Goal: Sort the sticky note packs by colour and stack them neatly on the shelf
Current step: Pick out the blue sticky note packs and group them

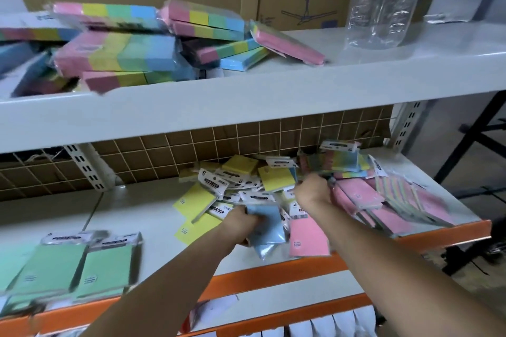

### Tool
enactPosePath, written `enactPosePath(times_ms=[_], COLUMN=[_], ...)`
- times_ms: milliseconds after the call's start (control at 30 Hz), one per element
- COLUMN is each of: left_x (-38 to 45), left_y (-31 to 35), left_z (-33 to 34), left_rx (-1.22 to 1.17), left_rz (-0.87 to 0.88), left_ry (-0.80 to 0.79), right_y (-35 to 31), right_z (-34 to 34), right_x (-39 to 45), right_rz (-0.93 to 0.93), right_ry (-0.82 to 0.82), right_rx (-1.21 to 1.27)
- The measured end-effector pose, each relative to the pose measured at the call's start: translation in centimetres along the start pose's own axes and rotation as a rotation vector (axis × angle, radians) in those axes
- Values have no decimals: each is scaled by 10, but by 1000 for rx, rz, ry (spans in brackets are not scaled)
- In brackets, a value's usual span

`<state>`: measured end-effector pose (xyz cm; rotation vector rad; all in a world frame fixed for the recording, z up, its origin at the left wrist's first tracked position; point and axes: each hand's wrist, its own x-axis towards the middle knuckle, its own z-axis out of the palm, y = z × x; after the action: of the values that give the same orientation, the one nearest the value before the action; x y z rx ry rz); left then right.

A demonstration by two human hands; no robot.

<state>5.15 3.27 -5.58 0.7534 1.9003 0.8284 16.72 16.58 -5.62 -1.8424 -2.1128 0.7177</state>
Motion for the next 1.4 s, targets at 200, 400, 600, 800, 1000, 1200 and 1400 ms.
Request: enactPosePath(times_ms=[200, 400, 600, 800, 1000, 1200, 1400], left_x=[2, 9, 18, 17, 13, -2, -20], left_y=[3, 11, 16, 23, 23, 19, 13], left_z=[1, 0, 7, 9, 13, 17, 15], left_rx=[-210, -406, -365, -348, -320, -339, -330], left_rz=[-99, -170, -151, -194, -188, -158, -111], left_ry=[50, 100, 133, 147, 154, 166, 153], right_y=[-1, -2, 1, 7, 7, 20, 22], right_z=[15, 31, 27, 17, 0, -13, -25], right_x=[28, 52, 58, 43, 26, 0, -23], right_rz=[81, 155, 264, 312, 377, 321, 345], right_ry=[-69, -99, -192, -300, -190, -67, -86], right_rx=[80, 360, 639, 803, 778, 735, 719])
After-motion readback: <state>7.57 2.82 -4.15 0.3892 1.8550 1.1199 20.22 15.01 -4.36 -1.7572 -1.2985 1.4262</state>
